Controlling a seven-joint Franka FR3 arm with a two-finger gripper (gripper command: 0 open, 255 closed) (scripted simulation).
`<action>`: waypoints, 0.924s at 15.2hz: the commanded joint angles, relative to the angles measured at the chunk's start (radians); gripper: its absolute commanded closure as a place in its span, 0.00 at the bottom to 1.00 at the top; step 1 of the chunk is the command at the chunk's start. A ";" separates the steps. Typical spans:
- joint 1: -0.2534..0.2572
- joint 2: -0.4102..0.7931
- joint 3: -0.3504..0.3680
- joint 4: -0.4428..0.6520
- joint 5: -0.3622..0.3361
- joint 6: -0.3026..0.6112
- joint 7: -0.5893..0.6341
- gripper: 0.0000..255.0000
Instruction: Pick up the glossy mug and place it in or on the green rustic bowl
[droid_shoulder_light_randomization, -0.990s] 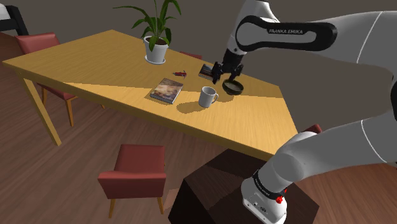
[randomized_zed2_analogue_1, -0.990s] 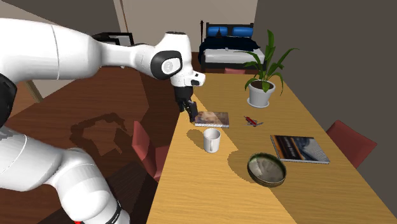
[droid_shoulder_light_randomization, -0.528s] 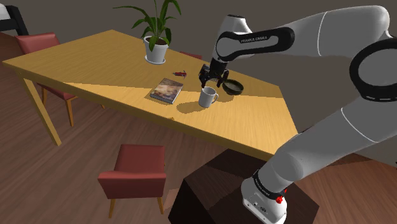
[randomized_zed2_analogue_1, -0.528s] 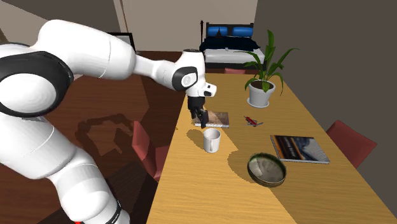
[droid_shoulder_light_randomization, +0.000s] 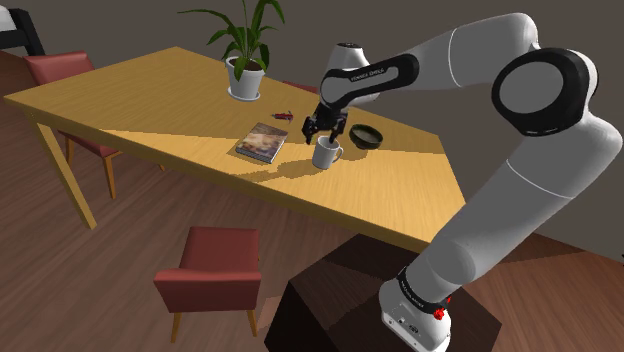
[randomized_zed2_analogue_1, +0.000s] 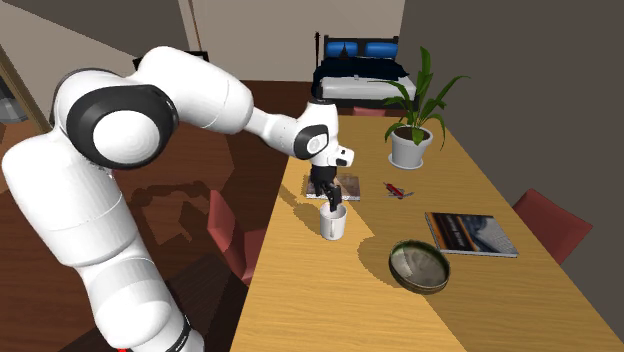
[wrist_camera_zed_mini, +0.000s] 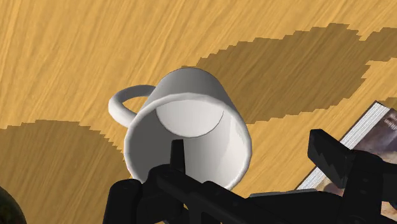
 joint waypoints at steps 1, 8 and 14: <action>-0.001 0.016 -0.001 -0.014 -0.002 0.031 0.002 0.00; -0.002 0.044 -0.003 -0.031 -0.004 0.076 0.003 0.00; -0.002 0.044 -0.003 -0.031 -0.004 0.076 0.003 1.00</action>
